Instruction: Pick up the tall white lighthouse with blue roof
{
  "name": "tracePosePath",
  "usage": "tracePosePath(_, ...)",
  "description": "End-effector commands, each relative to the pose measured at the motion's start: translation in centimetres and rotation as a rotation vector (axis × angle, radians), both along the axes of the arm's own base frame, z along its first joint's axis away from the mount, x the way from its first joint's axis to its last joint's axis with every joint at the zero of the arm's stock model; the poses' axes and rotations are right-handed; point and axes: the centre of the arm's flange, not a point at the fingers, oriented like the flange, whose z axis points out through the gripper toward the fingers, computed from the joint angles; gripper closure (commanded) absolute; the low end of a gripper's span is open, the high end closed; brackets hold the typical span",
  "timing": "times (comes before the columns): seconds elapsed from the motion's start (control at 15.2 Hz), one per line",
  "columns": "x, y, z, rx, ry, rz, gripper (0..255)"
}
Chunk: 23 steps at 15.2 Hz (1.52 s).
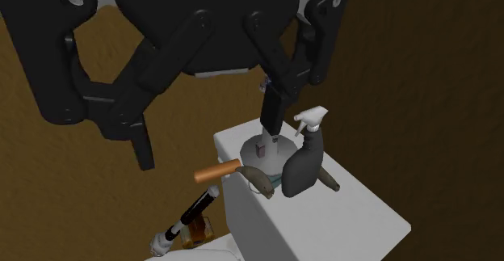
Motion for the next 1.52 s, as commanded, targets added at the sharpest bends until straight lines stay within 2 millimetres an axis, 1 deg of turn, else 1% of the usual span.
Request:
tracePosePath(0.0,1.1,-2.0,-1.3,0.005,-0.028,0.021,0)
tracePosePath(0.33,3.9,-7.4,-3.7,0.020,-0.091,0.068,0)
tracePosePath(0.73,7.7,-13.7,-6.4,0.039,-0.168,0.125,0)
tracePosePath(1.06,11.3,-18.7,-8.6,0.054,-0.231,0.172,0)
tracePosePath(1.45,16.1,-24.4,-10.9,0.073,-0.308,0.229,0)
